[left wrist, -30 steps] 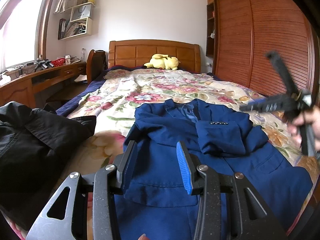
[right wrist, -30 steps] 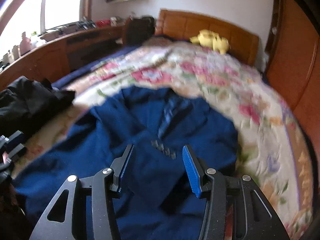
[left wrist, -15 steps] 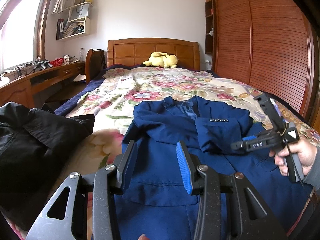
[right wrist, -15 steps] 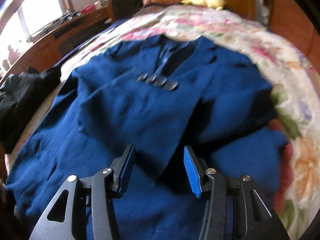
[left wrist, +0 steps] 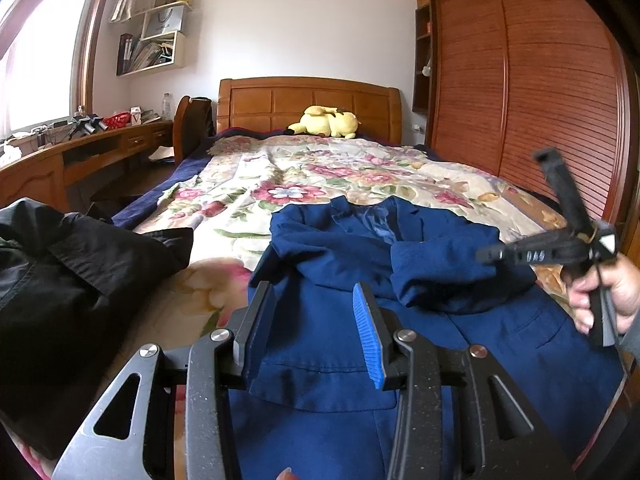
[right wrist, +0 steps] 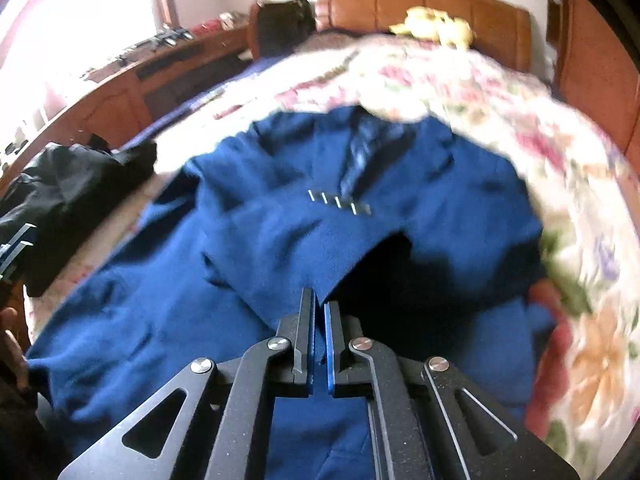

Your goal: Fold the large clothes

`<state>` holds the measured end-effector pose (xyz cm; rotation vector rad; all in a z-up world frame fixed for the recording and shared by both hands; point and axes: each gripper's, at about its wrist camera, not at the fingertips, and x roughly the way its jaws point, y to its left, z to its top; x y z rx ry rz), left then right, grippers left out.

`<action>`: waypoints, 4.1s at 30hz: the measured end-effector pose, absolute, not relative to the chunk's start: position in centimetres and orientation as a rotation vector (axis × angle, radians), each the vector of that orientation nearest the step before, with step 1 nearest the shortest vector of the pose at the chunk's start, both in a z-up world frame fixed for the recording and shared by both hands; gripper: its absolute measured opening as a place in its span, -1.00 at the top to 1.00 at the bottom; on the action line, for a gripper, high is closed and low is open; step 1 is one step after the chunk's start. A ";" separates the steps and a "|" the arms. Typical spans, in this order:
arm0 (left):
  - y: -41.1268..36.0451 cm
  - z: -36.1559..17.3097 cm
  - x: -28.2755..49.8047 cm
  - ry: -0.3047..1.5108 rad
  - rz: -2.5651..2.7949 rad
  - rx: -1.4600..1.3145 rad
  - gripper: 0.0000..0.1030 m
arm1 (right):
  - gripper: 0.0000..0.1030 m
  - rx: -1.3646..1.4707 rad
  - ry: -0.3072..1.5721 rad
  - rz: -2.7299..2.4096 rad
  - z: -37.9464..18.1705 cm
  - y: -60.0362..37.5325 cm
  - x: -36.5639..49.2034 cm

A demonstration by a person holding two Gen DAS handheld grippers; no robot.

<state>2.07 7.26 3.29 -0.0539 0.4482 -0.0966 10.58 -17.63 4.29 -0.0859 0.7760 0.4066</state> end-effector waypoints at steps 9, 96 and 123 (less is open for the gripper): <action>8.7 3.5 1.5 0.434 -0.069 -0.061 0.19 | 0.94 -0.154 0.675 0.500 8.6 -12.6 11.2; 11.5 1.6 -4.1 0.534 0.001 0.040 0.19 | 0.08 -0.133 0.723 0.281 -1.6 -25.5 -9.0; 12.9 -5.9 -4.5 0.761 -0.002 0.120 -0.03 | -0.05 -0.126 0.751 0.163 -3.0 -28.7 -12.7</action>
